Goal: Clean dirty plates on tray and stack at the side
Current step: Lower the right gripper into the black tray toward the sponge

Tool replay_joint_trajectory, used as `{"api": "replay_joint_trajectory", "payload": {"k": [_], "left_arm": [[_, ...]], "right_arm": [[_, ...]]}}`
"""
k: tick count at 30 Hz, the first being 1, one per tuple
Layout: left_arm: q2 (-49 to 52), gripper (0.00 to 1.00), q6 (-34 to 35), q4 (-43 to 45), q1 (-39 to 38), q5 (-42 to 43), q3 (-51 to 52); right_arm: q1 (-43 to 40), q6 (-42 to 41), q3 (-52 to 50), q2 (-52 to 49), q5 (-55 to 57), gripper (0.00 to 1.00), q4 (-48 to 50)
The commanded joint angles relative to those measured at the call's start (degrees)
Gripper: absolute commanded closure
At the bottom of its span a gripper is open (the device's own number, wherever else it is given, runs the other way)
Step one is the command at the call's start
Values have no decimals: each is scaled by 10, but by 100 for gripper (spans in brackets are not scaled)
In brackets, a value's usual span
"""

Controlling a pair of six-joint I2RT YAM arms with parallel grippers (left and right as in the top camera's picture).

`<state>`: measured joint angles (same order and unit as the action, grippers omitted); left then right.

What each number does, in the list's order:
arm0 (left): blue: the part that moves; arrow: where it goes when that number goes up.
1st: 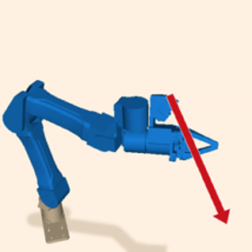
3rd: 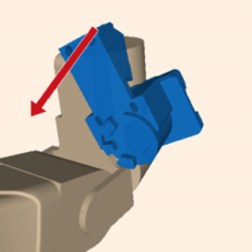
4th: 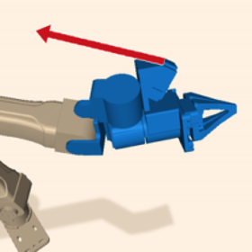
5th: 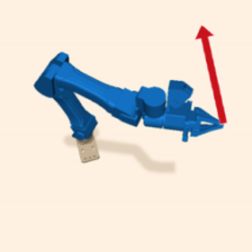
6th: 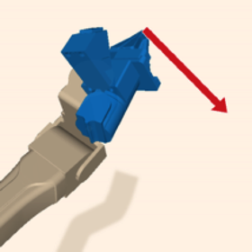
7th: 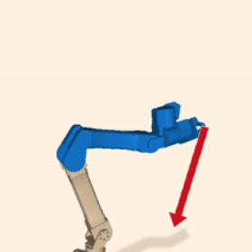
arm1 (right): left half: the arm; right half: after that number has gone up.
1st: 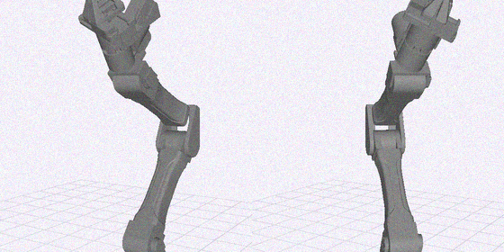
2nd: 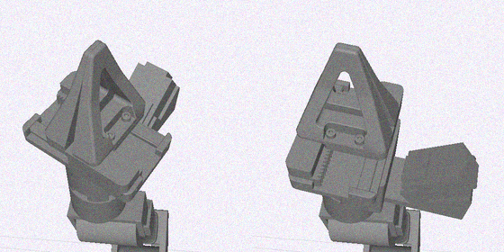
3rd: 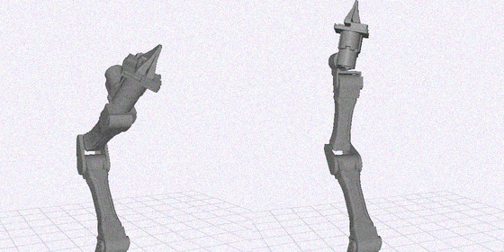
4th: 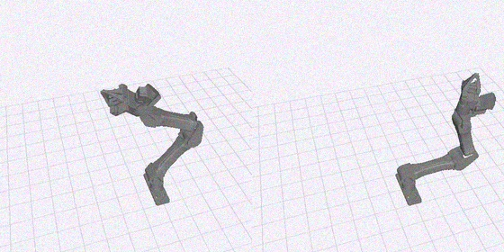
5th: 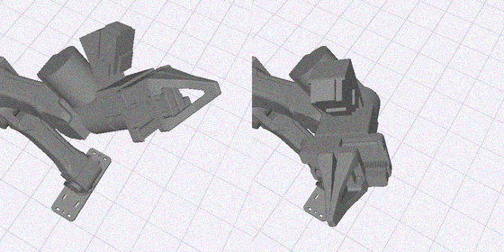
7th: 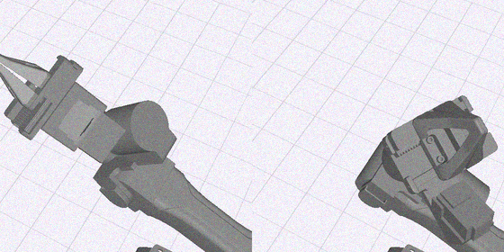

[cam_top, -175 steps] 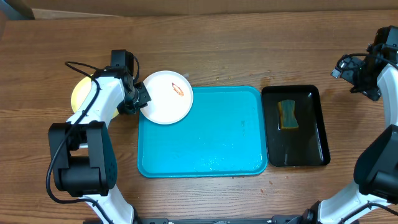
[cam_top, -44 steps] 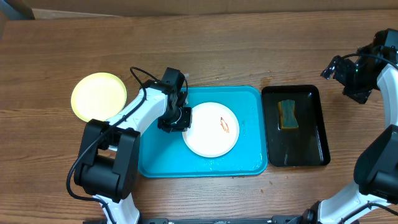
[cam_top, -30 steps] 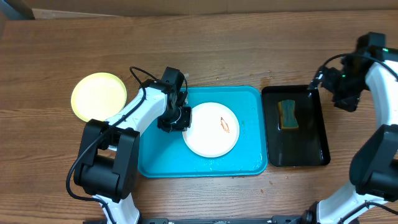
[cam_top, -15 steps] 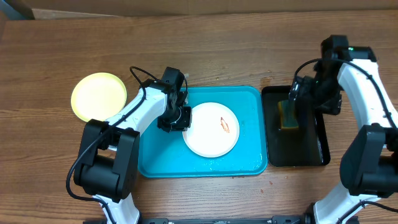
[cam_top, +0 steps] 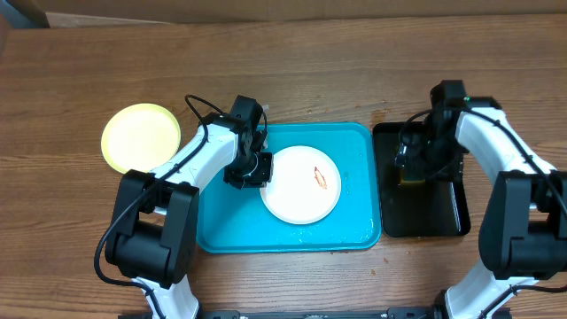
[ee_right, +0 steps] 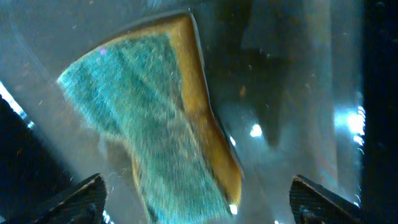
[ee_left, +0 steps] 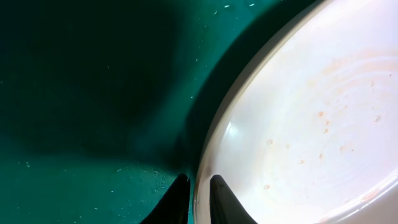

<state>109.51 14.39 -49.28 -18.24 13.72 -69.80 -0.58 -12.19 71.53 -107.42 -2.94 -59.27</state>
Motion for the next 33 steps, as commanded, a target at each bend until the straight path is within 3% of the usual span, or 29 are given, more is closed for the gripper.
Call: {"api": "replay_joint_trajectory", "payload": {"k": [1, 3, 5, 6, 7, 8, 10, 11, 12, 13, 21, 25, 33], "left_arm": [[-7, 85, -11, 1, 3, -3, -14], [-7, 85, -11, 1, 3, -3, -14], [-7, 85, -11, 1, 3, -3, -14], [-7, 85, -11, 1, 3, -3, -14], [-7, 85, -11, 1, 3, -3, -14], [-7, 85, -11, 1, 3, -3, -14], [-7, 85, -11, 1, 3, -4, -14], [-7, 85, -11, 1, 3, -4, -14], [-7, 85, -11, 1, 3, -3, -14], [-7, 85, -11, 1, 3, -4, -14], [-7, 85, -11, 2, 3, -4, -14], [-7, 85, -11, 2, 3, -3, -14], [-7, 85, -11, 1, 3, -4, -14]], "right_arm": [[10, -5, -40, 6, 3, 14, 36], [14, -4, -65, 6, 3, 24, 67], [15, -5, -86, 6, 3, 42, 91], [15, -5, -95, 6, 3, 69, 102], [15, -5, -104, 6, 3, 87, 111], [15, -5, -108, 6, 3, 96, 115], [15, -4, -111, 6, 3, 96, 115], [15, -4, -110, 6, 3, 45, 111], [15, -4, -110, 6, 3, 29, 110], [15, -1, -110, 6, 3, 23, 110], [15, 2, -70, 6, 4, 21, 110], [15, 2, -49, 6, 6, 30, 128], [15, 2, -50, 6, 25, 28, 138]]}}
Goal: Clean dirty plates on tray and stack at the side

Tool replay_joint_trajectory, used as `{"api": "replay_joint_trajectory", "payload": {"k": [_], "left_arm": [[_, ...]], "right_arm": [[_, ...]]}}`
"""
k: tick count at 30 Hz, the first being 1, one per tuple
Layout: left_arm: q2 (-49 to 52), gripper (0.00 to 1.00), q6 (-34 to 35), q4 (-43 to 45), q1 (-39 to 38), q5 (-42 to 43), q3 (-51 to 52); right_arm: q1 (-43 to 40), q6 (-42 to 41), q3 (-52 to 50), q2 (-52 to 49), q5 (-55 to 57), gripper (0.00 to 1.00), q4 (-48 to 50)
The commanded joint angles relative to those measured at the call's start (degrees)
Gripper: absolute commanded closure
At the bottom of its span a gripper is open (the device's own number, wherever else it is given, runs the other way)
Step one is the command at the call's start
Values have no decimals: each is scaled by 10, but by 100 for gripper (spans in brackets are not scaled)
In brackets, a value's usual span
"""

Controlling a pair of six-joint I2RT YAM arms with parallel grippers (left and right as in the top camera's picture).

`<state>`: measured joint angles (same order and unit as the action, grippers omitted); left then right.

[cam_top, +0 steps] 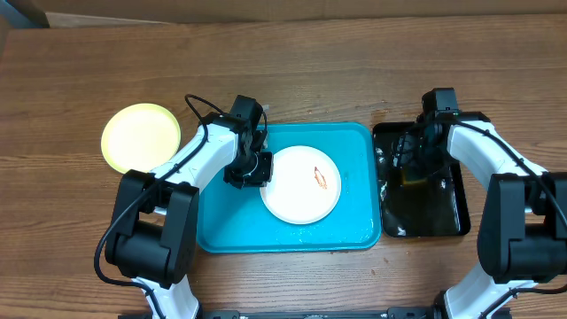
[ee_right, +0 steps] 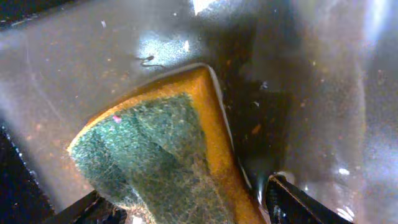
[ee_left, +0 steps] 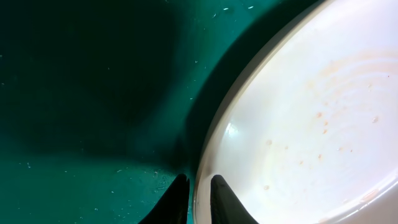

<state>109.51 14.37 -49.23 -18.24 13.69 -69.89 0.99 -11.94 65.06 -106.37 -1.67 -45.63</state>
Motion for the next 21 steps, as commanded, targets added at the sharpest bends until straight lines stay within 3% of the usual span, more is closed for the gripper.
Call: {"api": "replay_joint_trajectory", "payload": {"k": [1, 3, 4, 5, 6, 8, 9, 10, 18, 19, 21], "left_arm": [[-7, 85, -11, 1, 3, -3, -13], [-7, 85, -11, 1, 3, -3, -13], [-7, 85, -11, 1, 3, -3, -13], [-7, 85, -11, 1, 3, -3, -13], [-7, 85, -11, 1, 3, -3, -13], [-7, 85, -11, 1, 3, -3, -13], [-7, 84, -11, 1, 3, -4, -13], [-7, 84, -11, 1, 3, -5, -13], [-7, 84, -11, 1, 3, -6, -13], [-7, 84, -11, 1, 3, -6, -13], [-7, 84, -11, 1, 3, -8, -13]], "right_arm": [[-1, 0, 14, -4, 12, 29, 3], [-1, 0, 13, -4, 12, 33, 4], [-1, 0, 13, -4, 12, 55, 4], [-1, 0, 13, -4, 12, 88, 5], [-1, 0, 13, -4, 12, 96, 5], [-1, 0, 13, -4, 12, 96, 7], [-1, 0, 13, -4, 12, 86, 10], [-1, 0, 13, -4, 12, 35, 23], [-1, 0, 13, -4, 17, 36, 96], [-1, 0, 13, -4, 17, 45, 101], [-1, 0, 13, -4, 17, 77, 105]]}}
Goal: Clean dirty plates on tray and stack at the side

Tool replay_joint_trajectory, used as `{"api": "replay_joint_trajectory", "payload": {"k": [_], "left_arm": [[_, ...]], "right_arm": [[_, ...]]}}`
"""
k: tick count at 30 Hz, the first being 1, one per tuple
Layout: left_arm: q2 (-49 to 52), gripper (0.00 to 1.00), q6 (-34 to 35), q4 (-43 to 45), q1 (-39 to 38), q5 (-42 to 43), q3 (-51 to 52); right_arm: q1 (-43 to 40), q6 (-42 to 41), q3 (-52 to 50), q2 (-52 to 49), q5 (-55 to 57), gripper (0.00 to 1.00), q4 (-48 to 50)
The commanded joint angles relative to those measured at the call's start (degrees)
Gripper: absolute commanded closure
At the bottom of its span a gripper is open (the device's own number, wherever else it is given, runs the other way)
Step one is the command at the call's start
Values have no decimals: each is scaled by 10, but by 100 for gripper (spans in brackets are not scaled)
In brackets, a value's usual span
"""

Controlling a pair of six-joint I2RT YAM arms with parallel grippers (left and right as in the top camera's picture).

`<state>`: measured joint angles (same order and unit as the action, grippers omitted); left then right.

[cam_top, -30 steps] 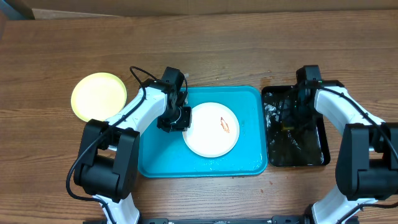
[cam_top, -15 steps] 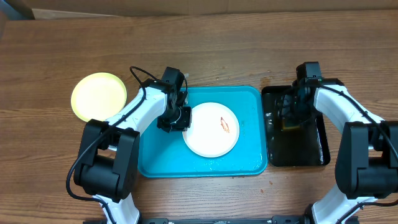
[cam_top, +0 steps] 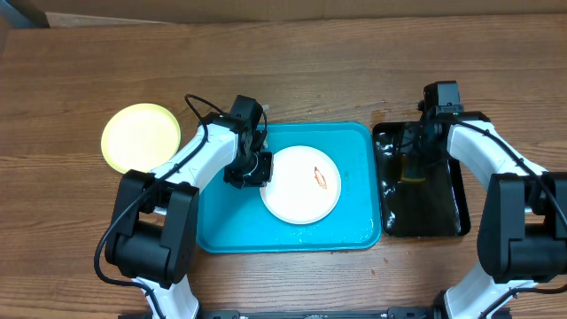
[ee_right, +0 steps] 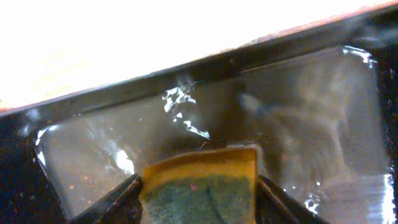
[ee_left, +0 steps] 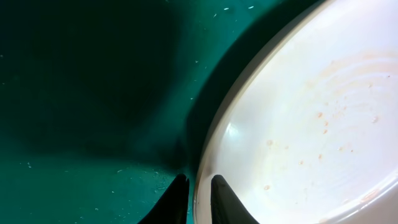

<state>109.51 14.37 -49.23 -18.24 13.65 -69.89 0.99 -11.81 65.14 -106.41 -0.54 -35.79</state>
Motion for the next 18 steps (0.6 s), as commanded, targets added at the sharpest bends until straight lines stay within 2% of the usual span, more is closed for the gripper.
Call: {"api": "replay_joint_trajectory", "payload": {"k": [1, 3, 4, 5, 6, 7, 14, 16, 17, 18], "left_arm": [[-7, 84, -11, 1, 3, -7, -13], [-7, 84, -11, 1, 3, -7, -13], [-7, 85, -11, 1, 3, -7, -13], [-7, 84, -11, 1, 3, -7, -13], [-7, 84, -11, 1, 3, -7, -13], [-7, 83, -11, 1, 3, -7, -13], [-7, 76, -11, 2, 3, -8, -13], [-7, 40, -11, 2, 3, -8, -13], [-7, 36, -11, 2, 3, -8, -13], [-7, 38, -11, 2, 3, -8, -13]], "right_arm": [[-1, -2, 12, -4, 5, 96, 7], [-1, -2, 12, -4, 5, 96, 6], [-1, -2, 12, -4, 5, 91, 6], [-1, -2, 12, -4, 5, 62, 6], [-1, -2, 13, -4, 4, 47, 6], [-1, -2, 16, -3, -1, 43, 5], [-1, -2, 79, -3, 1, 41, -103], [-1, -2, 79, -3, 15, 41, -122], [-1, -2, 79, -3, 20, 41, -131], [-1, -2, 78, -3, 22, 41, -138]]}}
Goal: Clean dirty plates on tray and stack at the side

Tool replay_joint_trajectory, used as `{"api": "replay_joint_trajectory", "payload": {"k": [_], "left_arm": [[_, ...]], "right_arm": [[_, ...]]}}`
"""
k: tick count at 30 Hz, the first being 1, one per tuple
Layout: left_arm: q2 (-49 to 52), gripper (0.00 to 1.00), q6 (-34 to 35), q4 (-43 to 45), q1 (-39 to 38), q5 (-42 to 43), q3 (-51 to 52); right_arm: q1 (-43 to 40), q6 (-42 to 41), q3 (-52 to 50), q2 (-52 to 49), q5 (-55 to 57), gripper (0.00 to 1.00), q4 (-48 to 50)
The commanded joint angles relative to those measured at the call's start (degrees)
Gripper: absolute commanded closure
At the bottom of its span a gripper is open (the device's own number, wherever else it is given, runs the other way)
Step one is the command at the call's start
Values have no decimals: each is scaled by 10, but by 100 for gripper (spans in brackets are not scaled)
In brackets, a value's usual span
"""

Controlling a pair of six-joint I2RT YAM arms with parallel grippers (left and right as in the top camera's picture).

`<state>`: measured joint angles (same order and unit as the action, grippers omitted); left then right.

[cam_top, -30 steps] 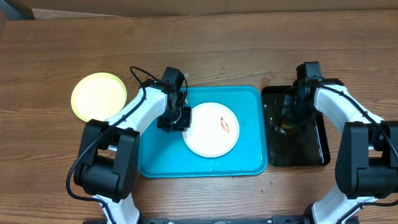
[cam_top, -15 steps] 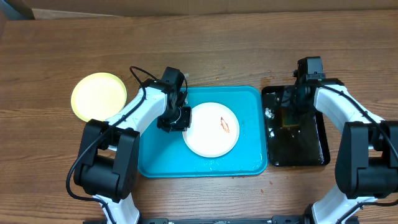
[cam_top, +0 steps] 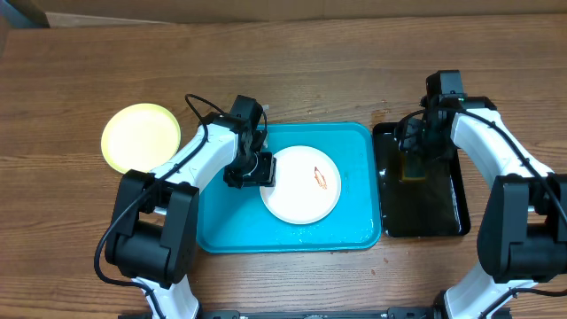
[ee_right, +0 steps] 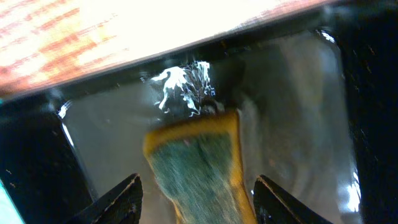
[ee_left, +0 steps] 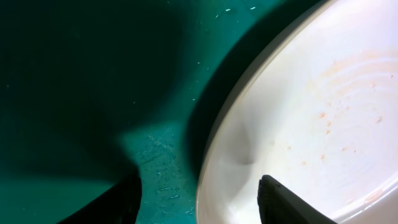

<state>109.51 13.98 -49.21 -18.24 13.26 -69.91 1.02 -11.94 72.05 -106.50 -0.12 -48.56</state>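
Note:
A white plate (cam_top: 301,184) with a red smear (cam_top: 320,178) lies on the teal tray (cam_top: 354,226). My left gripper (cam_top: 260,168) is at the plate's left rim, open; in the left wrist view its fingers (ee_left: 199,186) straddle the rim of the white plate (ee_left: 298,124) without touching it. My right gripper (cam_top: 415,151) is over the black water tray (cam_top: 443,213). A green and yellow sponge (ee_right: 199,168) sits between its fingers (ee_right: 196,186), and the gripper is shut on it, with water splashing just beyond.
A yellow plate (cam_top: 140,136) sits alone on the wooden table to the left of the teal tray. The black tray holds water and stands right beside the teal tray's right edge. Both arms' bases are at the front edge.
My left gripper has opened and let go of the white plate's rim. My right gripper still holds the sponge, which now points away from the tray's far wall at a slightly different angle.
At first my left gripper was shut on the white plate's rim and my right gripper stood open around the sponge in the water. The right fingers then narrowed round the sponge and closed on it. The left held the rim until now, when it is open.

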Motion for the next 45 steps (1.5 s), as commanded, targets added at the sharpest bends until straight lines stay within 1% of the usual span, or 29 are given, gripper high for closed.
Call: {"api": "replay_joint_trajectory", "payload": {"k": [1, 3, 4, 6, 8, 11, 13, 16, 19, 20, 21, 45], "left_arm": [[-7, 49, -7, 2, 3, -3, -13], [-7, 66, -7, 2, 3, -3, -13], [-7, 71, -7, 2, 3, -3, -13], [-7, 74, -7, 2, 3, -3, -13], [-7, 80, -7, -5, 4, -3, -19], [-7, 96, -7, -28, 7, -3, -40], [-7, 96, -8, -40, 10, -3, -52], [-7, 93, -8, -42, 10, -3, -54], [-7, 86, -7, -41, 9, -3, -51], [-6, 79, -7, -40, 9, -3, -49], [-6, 79, -7, -38, 9, -3, -46], [-4, 82, 0, 16, 9, -3, -1]], "right_arm": [[-1, 0, 9, -2, 18, 41, -17], [-1, 0, 9, -2, 18, 41, -19], [-1, 0, 9, -2, 18, 41, -19], [-1, 0, 9, -2, 18, 41, -17], [-1, 0, 9, -2, 18, 41, -17], [0, 0, 9, -2, 18, 41, -13], [0, 0, 9, -2, 18, 41, -11], [-1, 0, 9, -2, 18, 41, -11], [-1, 0, 9, -2, 18, 41, -12], [0, 0, 9, -2, 18, 41, -13], [0, 0, 9, -2, 18, 41, -13], [0, 0, 7, -2, 18, 41, -18]]}}
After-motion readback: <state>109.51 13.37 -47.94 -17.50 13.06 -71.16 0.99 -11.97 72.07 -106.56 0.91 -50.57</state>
